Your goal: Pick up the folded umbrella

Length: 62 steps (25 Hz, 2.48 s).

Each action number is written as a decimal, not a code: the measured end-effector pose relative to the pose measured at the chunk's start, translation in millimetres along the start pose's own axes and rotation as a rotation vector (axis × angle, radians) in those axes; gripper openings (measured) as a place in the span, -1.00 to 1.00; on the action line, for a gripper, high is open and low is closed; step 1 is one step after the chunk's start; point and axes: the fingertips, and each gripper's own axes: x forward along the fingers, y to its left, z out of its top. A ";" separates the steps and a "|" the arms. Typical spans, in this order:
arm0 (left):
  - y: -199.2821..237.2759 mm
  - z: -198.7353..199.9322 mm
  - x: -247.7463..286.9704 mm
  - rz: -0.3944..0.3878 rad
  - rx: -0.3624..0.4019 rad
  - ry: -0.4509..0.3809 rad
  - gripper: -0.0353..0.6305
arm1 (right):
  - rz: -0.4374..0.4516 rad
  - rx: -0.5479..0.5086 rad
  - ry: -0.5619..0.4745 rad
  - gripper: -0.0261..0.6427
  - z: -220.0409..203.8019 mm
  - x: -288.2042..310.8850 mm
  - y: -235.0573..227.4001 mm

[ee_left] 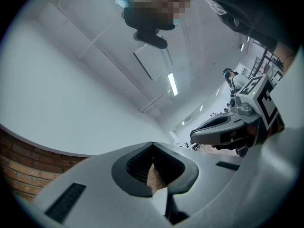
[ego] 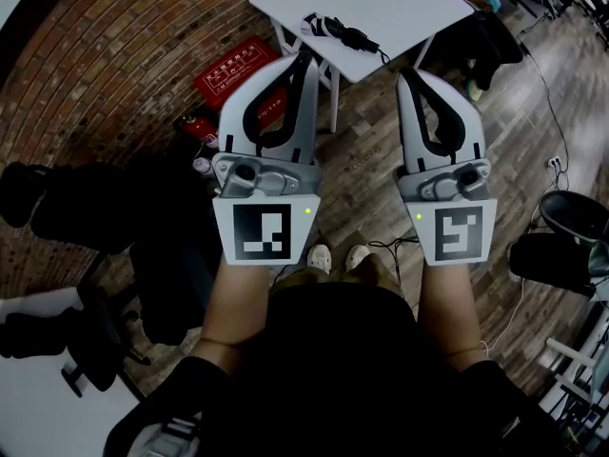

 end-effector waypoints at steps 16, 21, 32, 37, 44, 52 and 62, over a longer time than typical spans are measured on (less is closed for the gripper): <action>19.0 4.2 -22.0 -0.038 -0.016 -0.047 -0.86 | -0.031 -0.024 0.007 -0.84 15.3 4.2 30.8; 27.6 4.1 -27.4 -0.041 -0.017 -0.053 -0.86 | -0.036 -0.031 0.000 -0.83 20.7 8.4 37.7; 43.1 -8.3 -17.3 -0.043 -0.019 -0.052 -0.86 | -0.033 -0.024 0.007 -0.83 13.2 28.9 35.7; 46.4 -17.6 -6.7 -0.037 -0.028 -0.052 -0.86 | -0.029 -0.018 0.002 -0.83 4.8 39.9 29.7; 47.8 -32.1 16.5 -0.041 -0.006 -0.056 -0.86 | -0.033 -0.008 -0.009 -0.83 -13.8 54.4 14.8; 46.7 -57.1 63.0 -0.038 0.021 -0.041 -0.86 | -0.036 0.010 -0.024 -0.83 -46.0 78.8 -21.1; 46.3 -92.0 131.8 -0.021 0.038 0.002 -0.86 | -0.008 0.051 -0.049 -0.83 -90.1 123.0 -74.1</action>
